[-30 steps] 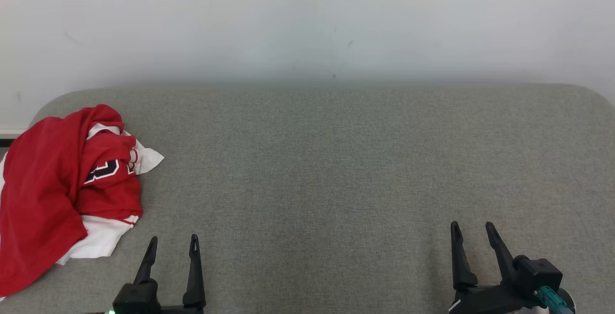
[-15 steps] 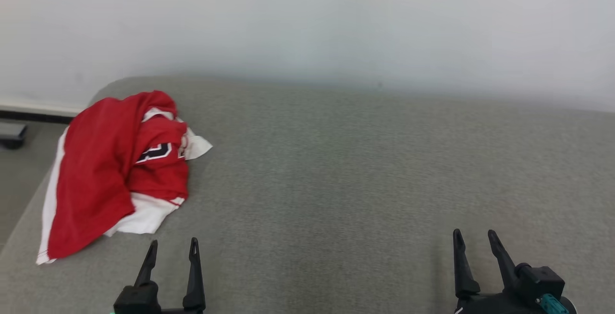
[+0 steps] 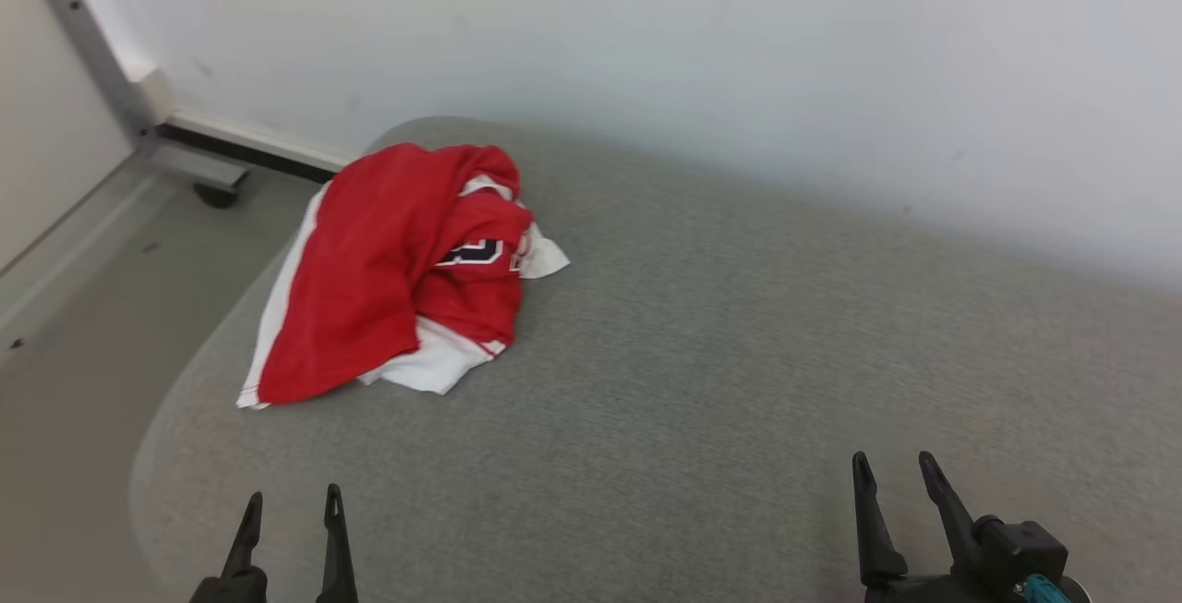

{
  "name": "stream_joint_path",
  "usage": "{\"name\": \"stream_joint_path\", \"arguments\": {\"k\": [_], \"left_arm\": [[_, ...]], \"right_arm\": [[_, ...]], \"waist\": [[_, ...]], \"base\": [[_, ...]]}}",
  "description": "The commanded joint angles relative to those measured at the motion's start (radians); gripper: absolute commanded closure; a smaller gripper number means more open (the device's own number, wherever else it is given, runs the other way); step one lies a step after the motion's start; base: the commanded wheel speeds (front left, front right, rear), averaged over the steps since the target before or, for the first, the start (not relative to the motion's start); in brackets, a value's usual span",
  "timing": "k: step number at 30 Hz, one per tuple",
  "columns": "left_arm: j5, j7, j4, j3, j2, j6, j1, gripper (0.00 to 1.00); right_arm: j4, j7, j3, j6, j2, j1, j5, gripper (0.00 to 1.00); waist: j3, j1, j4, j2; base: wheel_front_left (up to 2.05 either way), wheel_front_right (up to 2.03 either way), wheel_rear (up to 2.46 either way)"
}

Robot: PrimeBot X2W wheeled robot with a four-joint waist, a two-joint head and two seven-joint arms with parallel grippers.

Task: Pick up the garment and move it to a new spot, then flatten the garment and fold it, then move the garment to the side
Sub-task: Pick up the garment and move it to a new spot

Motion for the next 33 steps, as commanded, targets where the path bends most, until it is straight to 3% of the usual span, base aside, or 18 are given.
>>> {"name": "stream_joint_path", "arguments": {"k": [1, 10, 21, 29, 33], "left_arm": [[0.008, -0.004, -0.001, 0.011, 0.004, -0.001, 0.017, 0.0], [-0.007, -0.004, -0.031, 0.058, 0.0, 0.017, 0.039, 0.0], [-0.077, -0.004, 0.003, 0.067, -0.005, 0.008, -0.026, 0.0], [-0.178, 0.031, 0.237, 0.008, -0.004, -0.033, -0.319, 0.0], [-0.259, 0.098, 0.37, 0.032, -0.005, -0.048, -0.515, 0.0]], "right_arm": [[0.001, -0.001, 0.007, 0.003, 0.002, 0.009, 0.007, 0.0], [0.015, -0.001, 0.045, 0.003, 0.001, -0.034, -0.011, 0.0], [0.018, -0.001, 0.052, 0.003, 0.001, -0.057, -0.029, 0.0], [-0.02, -0.001, 0.021, 0.003, 0.001, -0.06, -0.078, 0.0], [-0.056, 0.003, 0.032, 0.003, 0.001, -0.074, -0.113, 0.0]], "waist": [[-0.014, 0.0, 0.1, 0.0], [0.01, 0.0, 0.128, 0.0], [0.049, 0.0, 0.138, 0.0], [0.138, 0.0, 0.144, 0.0], [0.213, 0.0, 0.098, 0.0]], "base": [[0.0, 0.0, 0.0], [0.0, 0.0, 0.0], [0.0, 0.0, 0.0], [0.0, 0.0, 0.0], [0.0, 0.0, 0.0]]}}
